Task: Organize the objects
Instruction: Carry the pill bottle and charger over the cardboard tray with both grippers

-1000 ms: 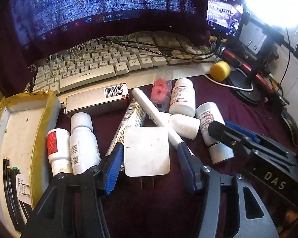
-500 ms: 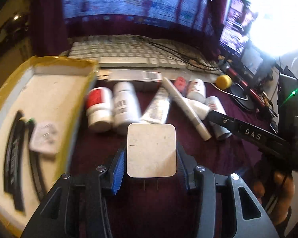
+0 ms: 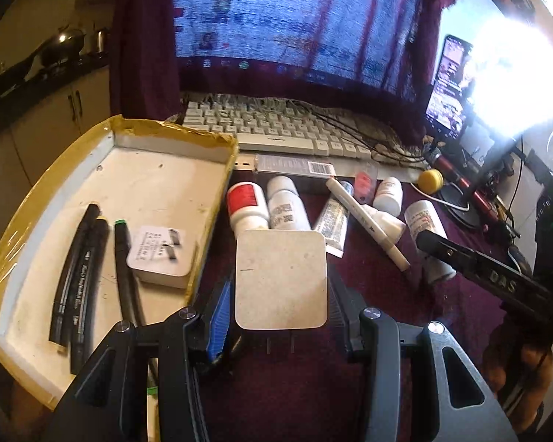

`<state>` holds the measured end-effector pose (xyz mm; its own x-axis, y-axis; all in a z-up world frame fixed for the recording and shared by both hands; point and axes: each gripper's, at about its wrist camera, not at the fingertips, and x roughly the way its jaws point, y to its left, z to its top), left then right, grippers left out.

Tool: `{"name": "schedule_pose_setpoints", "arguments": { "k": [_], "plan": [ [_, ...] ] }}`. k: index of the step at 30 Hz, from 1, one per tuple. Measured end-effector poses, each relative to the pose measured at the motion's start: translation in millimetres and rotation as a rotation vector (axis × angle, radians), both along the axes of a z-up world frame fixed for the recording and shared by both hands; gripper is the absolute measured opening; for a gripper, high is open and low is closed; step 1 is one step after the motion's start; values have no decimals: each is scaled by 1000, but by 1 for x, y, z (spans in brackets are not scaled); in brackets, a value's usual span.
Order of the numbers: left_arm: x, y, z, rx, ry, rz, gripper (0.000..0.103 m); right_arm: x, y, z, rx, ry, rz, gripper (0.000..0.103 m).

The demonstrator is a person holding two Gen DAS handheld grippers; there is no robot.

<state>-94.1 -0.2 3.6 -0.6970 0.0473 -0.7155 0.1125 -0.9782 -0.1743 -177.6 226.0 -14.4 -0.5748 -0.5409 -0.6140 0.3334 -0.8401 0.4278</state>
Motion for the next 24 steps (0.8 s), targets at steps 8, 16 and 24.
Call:
{"name": "schedule_pose_setpoints", "arguments": {
  "k": [8, 16, 24],
  "plan": [
    [12, -42, 11, 38, -13, 98, 41, 30, -49, 25, -49, 58, 177, 34],
    [28, -96, 7, 110, -57, 189, 41, 34, -115, 30, -41, 21, 346, 34],
    [25, -118, -4, 113, -86, 239, 41, 23, -175, 36, 5, 15, 420, 34]
  ]
}}
